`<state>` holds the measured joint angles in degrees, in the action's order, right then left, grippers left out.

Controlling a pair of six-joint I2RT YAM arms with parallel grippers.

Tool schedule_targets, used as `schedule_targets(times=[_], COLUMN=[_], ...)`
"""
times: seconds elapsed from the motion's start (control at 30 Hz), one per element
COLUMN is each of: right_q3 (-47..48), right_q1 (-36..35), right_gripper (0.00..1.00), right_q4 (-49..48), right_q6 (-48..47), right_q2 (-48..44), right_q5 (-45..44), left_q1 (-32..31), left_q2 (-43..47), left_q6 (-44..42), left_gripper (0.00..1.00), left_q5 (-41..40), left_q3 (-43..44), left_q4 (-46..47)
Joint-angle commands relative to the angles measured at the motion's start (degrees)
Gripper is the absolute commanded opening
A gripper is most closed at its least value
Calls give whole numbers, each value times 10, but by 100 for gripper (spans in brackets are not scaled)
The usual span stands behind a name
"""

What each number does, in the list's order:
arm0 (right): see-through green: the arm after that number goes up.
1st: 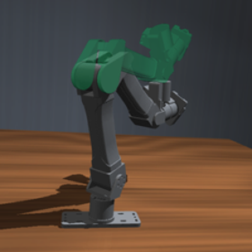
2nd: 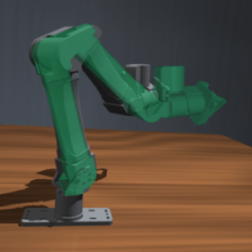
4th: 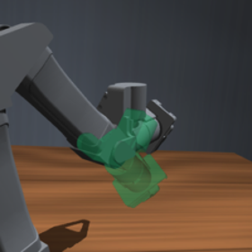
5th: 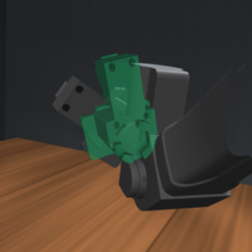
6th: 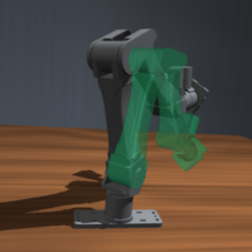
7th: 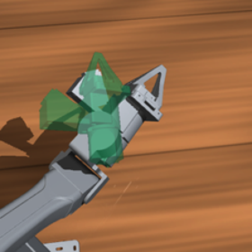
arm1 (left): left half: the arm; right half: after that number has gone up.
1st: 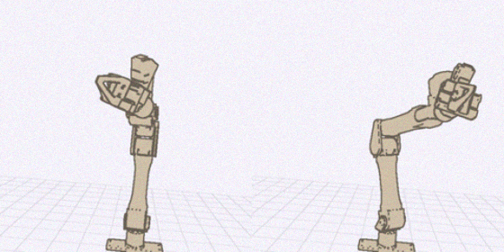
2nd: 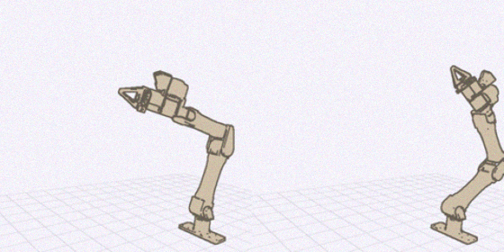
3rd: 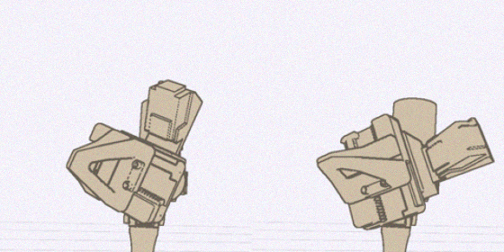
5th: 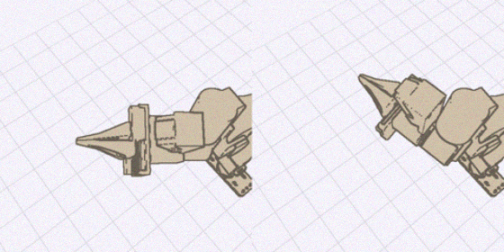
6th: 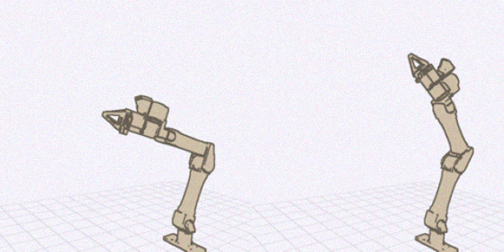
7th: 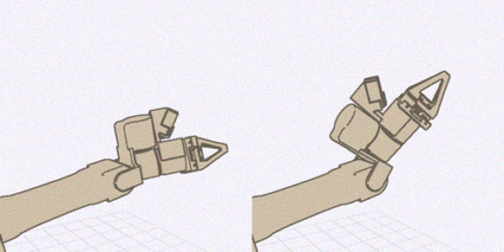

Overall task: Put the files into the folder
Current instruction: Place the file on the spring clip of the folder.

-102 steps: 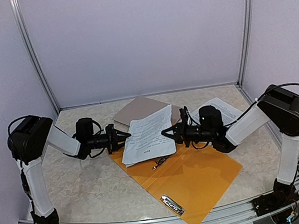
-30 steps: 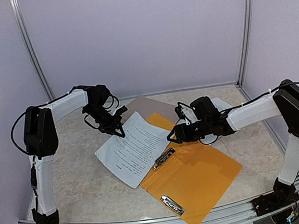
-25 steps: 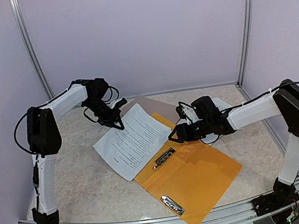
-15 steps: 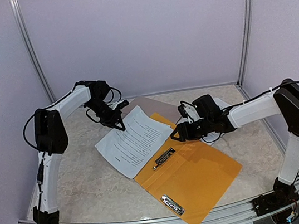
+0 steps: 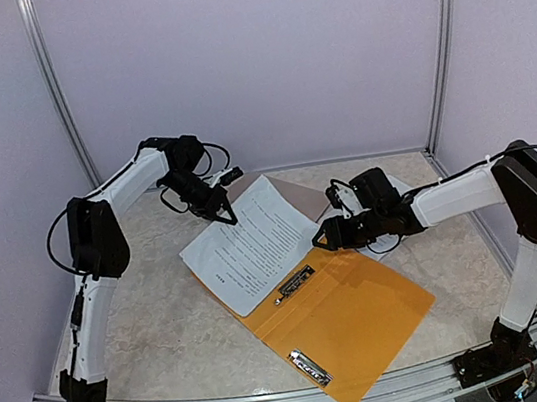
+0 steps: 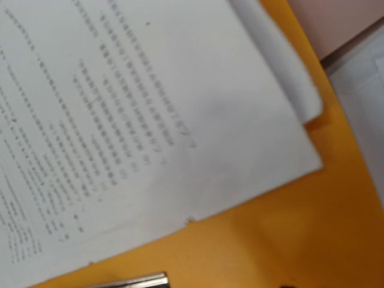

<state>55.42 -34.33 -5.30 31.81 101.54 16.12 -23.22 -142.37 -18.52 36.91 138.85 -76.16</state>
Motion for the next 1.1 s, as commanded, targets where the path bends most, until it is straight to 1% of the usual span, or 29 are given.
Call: schedule_targets(times=[0.0, 0.17, 0.3, 0.6, 0.67, 0.87, 1.07], right_q3=[-5, 0, 1, 4, 6, 23, 27], right_q1=[4, 5, 6, 7, 8, 10, 13], right_gripper=[60, 60, 60, 59, 59, 60, 60], right_q4=[14, 19, 18, 16, 22, 63, 76], right_q6=[3, 0, 1, 4, 0, -33, -37], right_q2=[11, 15, 20, 25, 20, -12, -16], right_q5=[-4, -4, -3, -3, -13, -83, -97], left_q1=[-12, -21, -28, -31, -31, -32, -32], left_q2=[-27, -28, -27, -26, -29, -36, -41], left_q6=[-11, -12, -19, -16, -15, -11, -20], left_gripper=[0, 0, 0, 0, 0, 0, 0], left_q5=[20, 29, 9, 1, -3, -13, -15], left_q3=[14, 16, 18, 20, 20, 22, 21], left_q4=[-16, -11, -17, -10, -7, -2, -8])
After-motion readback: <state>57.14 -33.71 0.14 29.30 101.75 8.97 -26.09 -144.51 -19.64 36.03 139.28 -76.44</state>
